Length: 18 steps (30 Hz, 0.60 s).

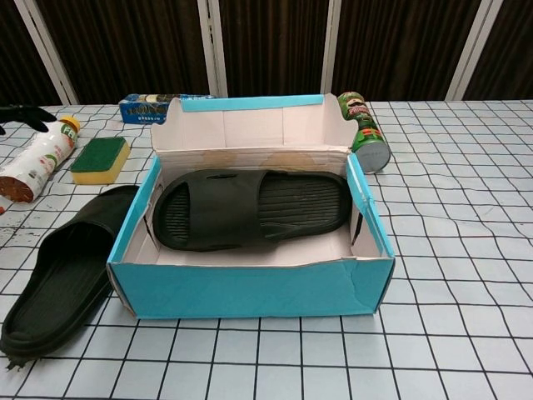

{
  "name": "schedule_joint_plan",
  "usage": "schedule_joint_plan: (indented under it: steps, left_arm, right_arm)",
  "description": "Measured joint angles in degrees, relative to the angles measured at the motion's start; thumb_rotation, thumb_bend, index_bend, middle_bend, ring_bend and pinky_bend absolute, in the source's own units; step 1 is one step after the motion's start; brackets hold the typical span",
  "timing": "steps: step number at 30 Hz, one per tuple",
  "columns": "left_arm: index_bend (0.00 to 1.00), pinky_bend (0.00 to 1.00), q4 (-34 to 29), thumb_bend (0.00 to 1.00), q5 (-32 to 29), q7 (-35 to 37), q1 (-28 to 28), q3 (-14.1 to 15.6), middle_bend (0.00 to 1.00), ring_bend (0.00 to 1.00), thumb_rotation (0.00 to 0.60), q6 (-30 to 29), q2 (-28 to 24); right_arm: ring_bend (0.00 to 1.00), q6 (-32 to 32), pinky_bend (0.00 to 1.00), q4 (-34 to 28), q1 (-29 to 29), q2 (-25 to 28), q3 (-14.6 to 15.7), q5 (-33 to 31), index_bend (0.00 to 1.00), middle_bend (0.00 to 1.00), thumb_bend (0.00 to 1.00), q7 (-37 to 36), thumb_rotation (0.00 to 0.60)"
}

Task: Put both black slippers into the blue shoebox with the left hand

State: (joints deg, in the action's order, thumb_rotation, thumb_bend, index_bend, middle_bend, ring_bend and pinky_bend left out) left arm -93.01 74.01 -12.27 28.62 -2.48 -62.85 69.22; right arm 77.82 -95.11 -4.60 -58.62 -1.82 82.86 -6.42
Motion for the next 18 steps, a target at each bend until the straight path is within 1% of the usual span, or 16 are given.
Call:
schedule_joint_plan:
  steps: [4, 8, 14, 18]
  left_arm:
    - [0.06, 0.16, -0.8, 0.12, -2.8, 2.1, 1.4, -0.9, 0.10, 0.02, 0.600, 4.3, 0.1]
    - [0.06, 0.15, -1.6, 0.12, -5.1, 2.2, 3.3, -1.8, 0.11, 0.02, 0.600, 7.7, 0.2]
    - [0.05, 0.10, -2.2, 0.12, -10.0, 0.7, 6.6, -2.6, 0.12, 0.01, 0.600, 13.8, -0.1]
    - [0.05, 0.09, -1.8, 0.12, -13.5, -2.7, 9.9, -3.0, 0.12, 0.00, 0.600, 17.7, 0.0]
  right_arm:
    - [0.16, 0.1, 0.09, 0.1, 0.0, 0.0, 0.0, 0.1, 0.21, 0.10, 0.31, -0.1, 0.600]
    - [0.16, 0.3, 0.09, 0.3, 0.0, 0.0, -0.1, 0.2, 0.21, 0.10, 0.31, -0.2, 0.600]
    - [0.16, 0.1, 0.09, 0.3, -0.1, 0.0, 0.0, 0.2, 0.21, 0.10, 0.31, 0.0, 0.600]
    - [0.16, -0.3, 0.09, 0.1, -0.1, 0.0, -0.1, -0.4, 0.21, 0.10, 0.31, 0.3, 0.600]
